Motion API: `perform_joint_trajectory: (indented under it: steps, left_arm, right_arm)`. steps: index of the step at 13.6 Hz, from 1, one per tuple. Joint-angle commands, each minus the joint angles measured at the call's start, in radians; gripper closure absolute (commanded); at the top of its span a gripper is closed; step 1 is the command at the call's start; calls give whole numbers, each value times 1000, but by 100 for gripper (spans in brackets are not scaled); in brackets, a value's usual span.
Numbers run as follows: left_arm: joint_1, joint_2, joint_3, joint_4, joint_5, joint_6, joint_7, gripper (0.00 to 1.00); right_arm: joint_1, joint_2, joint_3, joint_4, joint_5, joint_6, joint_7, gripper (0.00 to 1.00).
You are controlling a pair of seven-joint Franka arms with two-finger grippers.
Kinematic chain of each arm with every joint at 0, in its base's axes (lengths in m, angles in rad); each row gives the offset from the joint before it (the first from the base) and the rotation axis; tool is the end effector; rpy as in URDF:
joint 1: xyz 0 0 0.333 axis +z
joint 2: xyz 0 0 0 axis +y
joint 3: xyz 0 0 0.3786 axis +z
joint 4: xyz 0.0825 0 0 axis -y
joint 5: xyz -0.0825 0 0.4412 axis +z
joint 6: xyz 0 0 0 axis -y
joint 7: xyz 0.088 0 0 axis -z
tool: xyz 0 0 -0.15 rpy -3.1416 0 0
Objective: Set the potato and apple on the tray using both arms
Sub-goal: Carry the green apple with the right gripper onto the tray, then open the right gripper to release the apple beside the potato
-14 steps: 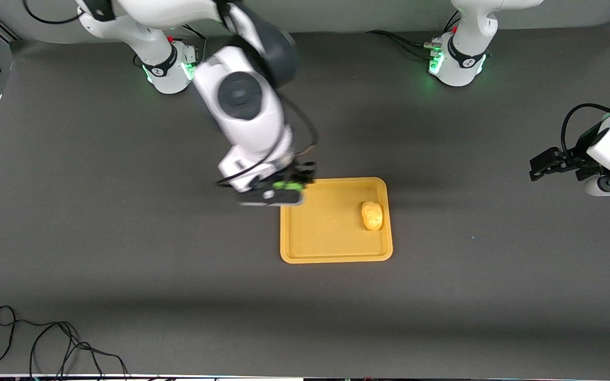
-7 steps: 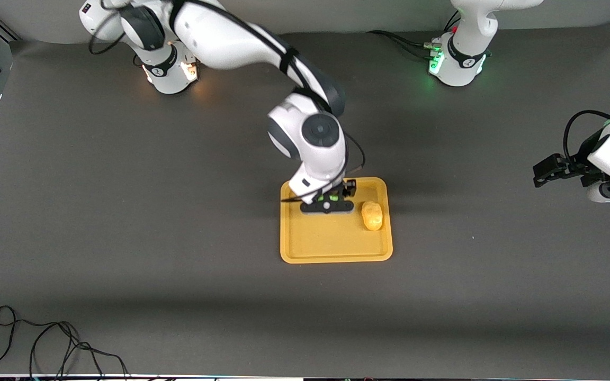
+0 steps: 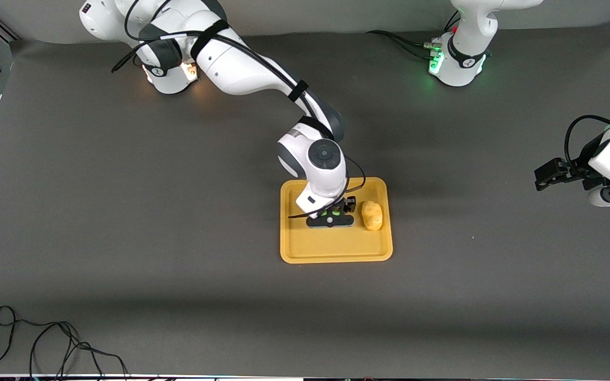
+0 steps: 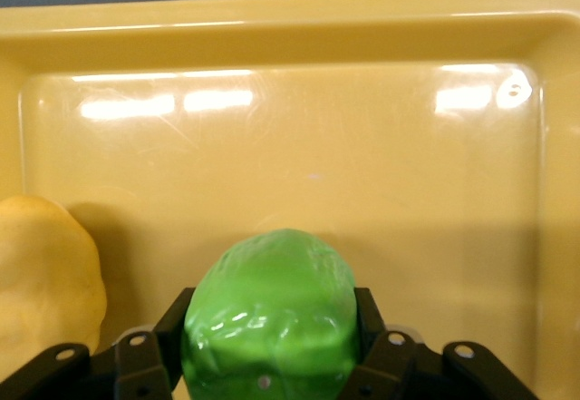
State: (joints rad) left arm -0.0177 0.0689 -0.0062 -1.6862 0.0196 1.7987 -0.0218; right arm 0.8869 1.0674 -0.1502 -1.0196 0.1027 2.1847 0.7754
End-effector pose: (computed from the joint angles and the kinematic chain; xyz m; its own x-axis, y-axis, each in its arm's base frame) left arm 0.6516 -0.0130 0.5593 0.9990 -0.0065 0.0439 -0.0057 -0.9998 -0.0179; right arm 0.6284 0.6433 0.1618 0.9944 -0.0117 0.1053 -0.0070 -0.9990 -0.0448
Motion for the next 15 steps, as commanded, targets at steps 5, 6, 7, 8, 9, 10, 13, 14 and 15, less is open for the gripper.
perform_joint_trajectory:
  steps: [5,6,7,8,9,10,13,14,15]
  left_arm:
    - [5,9,-5,36,5,-13,14,0]
    - [5,11,-5,52,5,-15,20,0]
    - [5,12,-3,57,5,-19,37,0]
    - [5,12,-3,57,5,-22,42,0]
    - [7,12,-3,57,5,-22,42,0]
    - [5,12,-3,57,5,-21,42,0]
    - [7,8,-2,59,5,-27,43,0]
    - [7,9,-1,59,5,-25,45,0]
    - [8,11,0,59,6,-25,45,0]
  right_arm:
    - [-3,33,-12,42,-34,15,24,0]
    - [-3,16,-12,46,-32,-2,50,0]
    - [-5,-12,-9,50,-29,-43,50,0]
    - [-5,-42,-9,55,-25,-103,50,0]
    - [-5,-90,-8,55,-23,-162,50,0]
    - [-6,-137,-9,55,-8,-230,50,0]
    - [-31,-294,-20,50,15,-415,47,0]
    - [-58,-346,-20,47,18,-471,36,0]
    - [-89,-395,-19,41,17,-515,30,0]
